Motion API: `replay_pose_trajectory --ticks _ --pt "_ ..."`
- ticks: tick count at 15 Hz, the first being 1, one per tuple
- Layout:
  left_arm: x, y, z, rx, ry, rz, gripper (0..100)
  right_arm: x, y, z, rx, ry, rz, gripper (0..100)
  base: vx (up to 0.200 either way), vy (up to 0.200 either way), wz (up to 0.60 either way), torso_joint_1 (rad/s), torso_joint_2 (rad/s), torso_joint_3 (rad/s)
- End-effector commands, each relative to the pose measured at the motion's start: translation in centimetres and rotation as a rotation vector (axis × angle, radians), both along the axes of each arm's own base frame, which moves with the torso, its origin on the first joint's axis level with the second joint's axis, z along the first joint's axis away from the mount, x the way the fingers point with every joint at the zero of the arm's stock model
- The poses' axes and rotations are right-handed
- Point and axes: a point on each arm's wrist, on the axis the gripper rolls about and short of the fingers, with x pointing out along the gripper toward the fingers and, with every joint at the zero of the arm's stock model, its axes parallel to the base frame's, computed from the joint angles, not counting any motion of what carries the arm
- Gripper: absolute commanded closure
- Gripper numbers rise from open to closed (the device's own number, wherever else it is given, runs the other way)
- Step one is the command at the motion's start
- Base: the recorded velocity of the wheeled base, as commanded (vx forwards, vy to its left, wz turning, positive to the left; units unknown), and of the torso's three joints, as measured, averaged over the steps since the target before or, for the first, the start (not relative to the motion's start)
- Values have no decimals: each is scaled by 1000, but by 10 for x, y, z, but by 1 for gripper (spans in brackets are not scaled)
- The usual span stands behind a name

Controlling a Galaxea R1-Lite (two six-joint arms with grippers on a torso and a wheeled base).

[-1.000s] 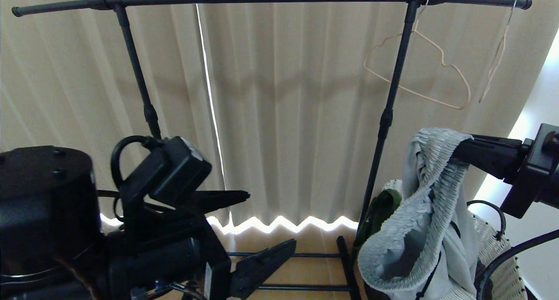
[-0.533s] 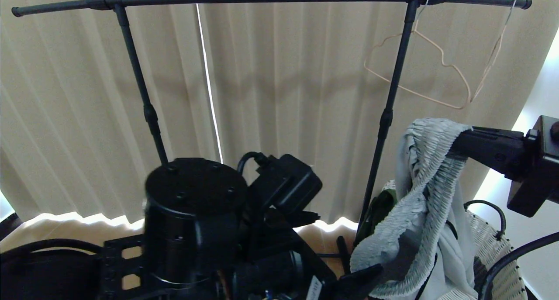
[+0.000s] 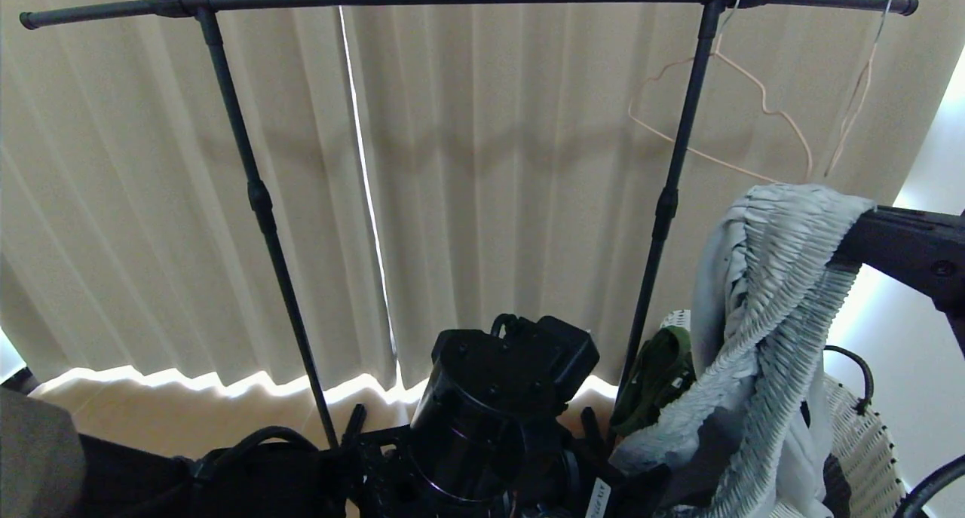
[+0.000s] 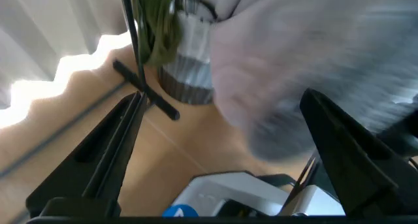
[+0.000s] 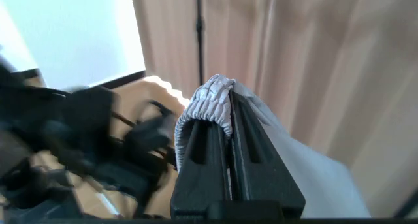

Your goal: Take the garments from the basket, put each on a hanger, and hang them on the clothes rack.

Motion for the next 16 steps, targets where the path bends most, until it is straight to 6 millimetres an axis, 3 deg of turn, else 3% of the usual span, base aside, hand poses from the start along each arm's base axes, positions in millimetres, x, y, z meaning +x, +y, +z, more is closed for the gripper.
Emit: replay_pose_trajectory --ticks 1,6,7,10,16 --pt "3 -3 -8 8 17 7 0 -7 -5 5 18 -25 8 100 0 0 0 0 0 0" --pt "7 3 -19 29 35 30 0 -11 -8 7 29 -37 8 100 0 0 0 0 0 0" --pt "6 5 -21 40 41 31 100 -11 -8 7 28 -36 10 100 0 0 0 0 0 0" --pt "-5 23 -10 -9 6 28 100 -8 -6 3 15 -19 4 100 0 0 0 0 0 0" --pt "-49 118 45 -140 -255 35 100 12 5 -17 -58 65 -25 100 0 0 0 0 0 0"
